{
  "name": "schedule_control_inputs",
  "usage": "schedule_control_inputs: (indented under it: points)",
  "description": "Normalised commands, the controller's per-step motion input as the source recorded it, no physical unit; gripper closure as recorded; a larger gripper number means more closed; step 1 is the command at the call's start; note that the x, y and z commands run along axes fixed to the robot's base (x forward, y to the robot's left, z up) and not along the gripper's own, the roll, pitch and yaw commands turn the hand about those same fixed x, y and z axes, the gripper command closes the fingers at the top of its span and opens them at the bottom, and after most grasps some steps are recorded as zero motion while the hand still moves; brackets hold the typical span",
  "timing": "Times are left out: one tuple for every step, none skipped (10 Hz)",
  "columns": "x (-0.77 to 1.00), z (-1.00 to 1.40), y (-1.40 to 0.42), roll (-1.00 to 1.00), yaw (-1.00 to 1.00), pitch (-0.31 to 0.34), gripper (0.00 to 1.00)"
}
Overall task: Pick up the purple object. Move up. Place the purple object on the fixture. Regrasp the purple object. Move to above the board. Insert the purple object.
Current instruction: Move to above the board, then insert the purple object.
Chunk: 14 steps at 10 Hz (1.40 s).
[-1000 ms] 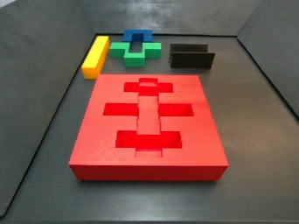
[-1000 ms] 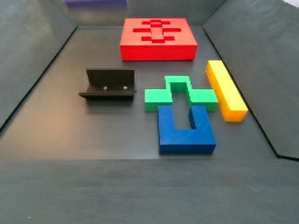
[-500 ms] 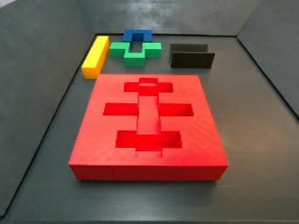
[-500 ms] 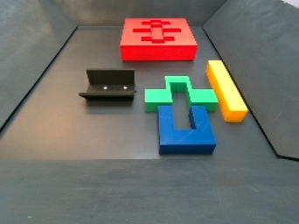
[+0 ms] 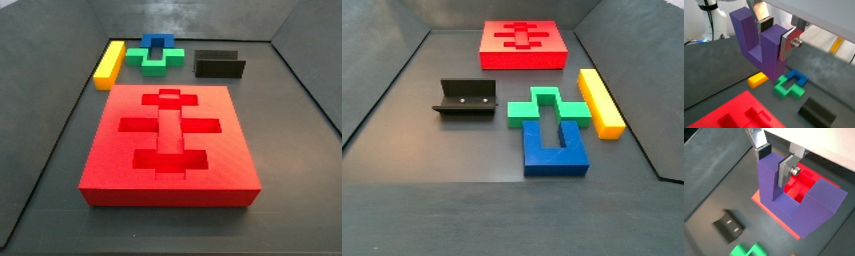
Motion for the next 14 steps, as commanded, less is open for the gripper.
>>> schedule_control_inputs:
  points:
    - [-0.06, 0.03, -0.03, -1.00, 0.00, -0.053, 1.00]
    - [-0.08, 0.01, 0.01, -1.00, -0.01, -0.095, 1.00]
    - [-0.07, 0.01, 0.04, -0.84, -0.01, -0.094, 1.00]
    - [-0.07, 0.01, 0.03, -0.61, -0.01, -0.084, 1.00]
    - [-0.05, 0.00, 0.02, -0.41, -0.01, -0.065, 1.00]
    - [-0.03, 0.00, 0.01, -0.23, -0.01, -0.032, 1.00]
    - [0.00, -0.02, 0.00, 0.00, 0.00, 0.000, 1.00]
    - [0.30, -0.06, -0.09, -0.03, -0.04, -0.083, 1.00]
    - [0.53, -0.20, -0.40, -0.04, 0.00, -0.184, 1.00]
    - [0.55, -0.41, -0.77, 0.07, 0.12, -0.134, 1.00]
    - [0.53, -0.39, -0.77, 0.07, 0.14, -0.136, 1.00]
    - [0.53, -0.38, -0.78, 0.07, 0.13, -0.140, 1.00]
    - [0.51, -0.36, -0.77, 0.07, 0.16, -0.150, 1.00]
    - [0.47, -0.40, -0.76, 0.08, 0.17, -0.129, 1.00]
